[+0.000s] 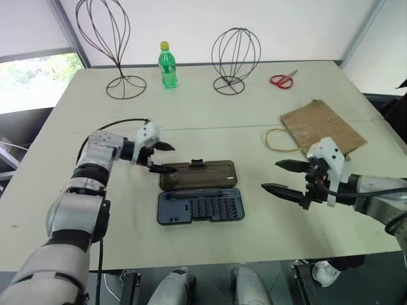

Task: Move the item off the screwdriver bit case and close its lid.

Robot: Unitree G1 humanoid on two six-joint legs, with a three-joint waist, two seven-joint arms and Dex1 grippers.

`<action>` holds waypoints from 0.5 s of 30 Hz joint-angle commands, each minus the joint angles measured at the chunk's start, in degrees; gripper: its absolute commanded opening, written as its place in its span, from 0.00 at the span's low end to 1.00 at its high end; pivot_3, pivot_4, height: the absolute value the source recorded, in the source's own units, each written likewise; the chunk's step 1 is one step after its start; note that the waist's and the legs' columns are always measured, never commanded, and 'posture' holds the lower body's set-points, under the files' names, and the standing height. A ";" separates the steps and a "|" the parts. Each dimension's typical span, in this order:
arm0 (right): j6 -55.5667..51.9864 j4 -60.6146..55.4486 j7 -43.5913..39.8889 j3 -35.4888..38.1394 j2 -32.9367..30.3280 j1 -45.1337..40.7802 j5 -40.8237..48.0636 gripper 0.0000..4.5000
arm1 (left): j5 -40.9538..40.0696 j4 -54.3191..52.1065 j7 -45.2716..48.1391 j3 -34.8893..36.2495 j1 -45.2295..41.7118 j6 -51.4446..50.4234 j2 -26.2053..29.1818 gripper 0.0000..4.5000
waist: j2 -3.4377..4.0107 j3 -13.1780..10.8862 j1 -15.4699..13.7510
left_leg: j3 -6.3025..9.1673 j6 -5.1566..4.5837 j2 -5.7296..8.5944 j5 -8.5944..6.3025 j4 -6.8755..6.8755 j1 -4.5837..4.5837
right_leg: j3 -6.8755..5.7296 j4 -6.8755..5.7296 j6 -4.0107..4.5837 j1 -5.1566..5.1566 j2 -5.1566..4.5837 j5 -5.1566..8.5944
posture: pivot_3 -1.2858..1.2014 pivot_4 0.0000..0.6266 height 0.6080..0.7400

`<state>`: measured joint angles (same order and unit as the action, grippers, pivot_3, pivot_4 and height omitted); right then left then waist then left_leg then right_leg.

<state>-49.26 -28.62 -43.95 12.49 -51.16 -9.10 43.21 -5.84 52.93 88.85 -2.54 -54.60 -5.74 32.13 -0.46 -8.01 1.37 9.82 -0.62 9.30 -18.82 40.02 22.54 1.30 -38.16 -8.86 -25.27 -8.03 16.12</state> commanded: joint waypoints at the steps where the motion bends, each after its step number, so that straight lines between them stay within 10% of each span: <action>1: 2.56 1.03 -1.23 -0.68 -0.17 -2.63 -1.43 0.98 | -11.20 -29.21 2.47 2.41 11.02 -21.25 4.58 0.99 | 0.04 0.01 0.72 | 0.01 -0.01 -0.03 0.00 -0.02 0.00 | 0.02 -0.03 0.00 0.00 0.02 0.00 | 0.52 0.24 1.00; 5: 4.60 3.88 -1.96 -3.43 0.38 -6.63 -3.98 0.98 | -18.01 -58.07 -5.19 5.25 30.19 -31.73 7.93 0.99 | 0.08 0.02 1.21 | 0.01 -0.03 -0.05 -0.03 -0.09 -0.04 | 0.05 0.02 0.01 0.06 0.03 0.00 | 0.52 0.24 1.00; 8: 5.93 6.87 -2.08 -5.62 1.72 -9.95 -5.86 0.98 | -21.27 -71.12 -11.67 8.54 40.42 -34.51 8.06 0.81 | 0.07 0.00 0.52 | 0.02 -0.02 -0.06 -0.03 -0.03 -0.04 | 0.04 0.14 0.02 0.07 0.05 0.00 | 0.52 0.24 1.00; 15: 8.98 14.66 -3.25 -10.56 5.30 -16.81 -10.71 0.98 | -20.20 -82.24 -21.80 7.91 49.82 -29.45 6.81 0.01 | 0.12 -0.02 -2.08 | -0.06 0.02 -0.08 0.00 0.01 -0.24 | 0.04 0.58 0.03 0.49 0.10 0.00 | 0.52 0.24 1.00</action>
<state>-41.95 -14.33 -46.67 2.04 -46.02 -24.27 33.41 -26.00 -26.44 68.67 5.26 -4.98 -37.26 38.95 -0.34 -8.04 -0.72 9.76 -0.60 9.22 -18.82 40.03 22.29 1.34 -37.56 -8.82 -24.76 -7.93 16.13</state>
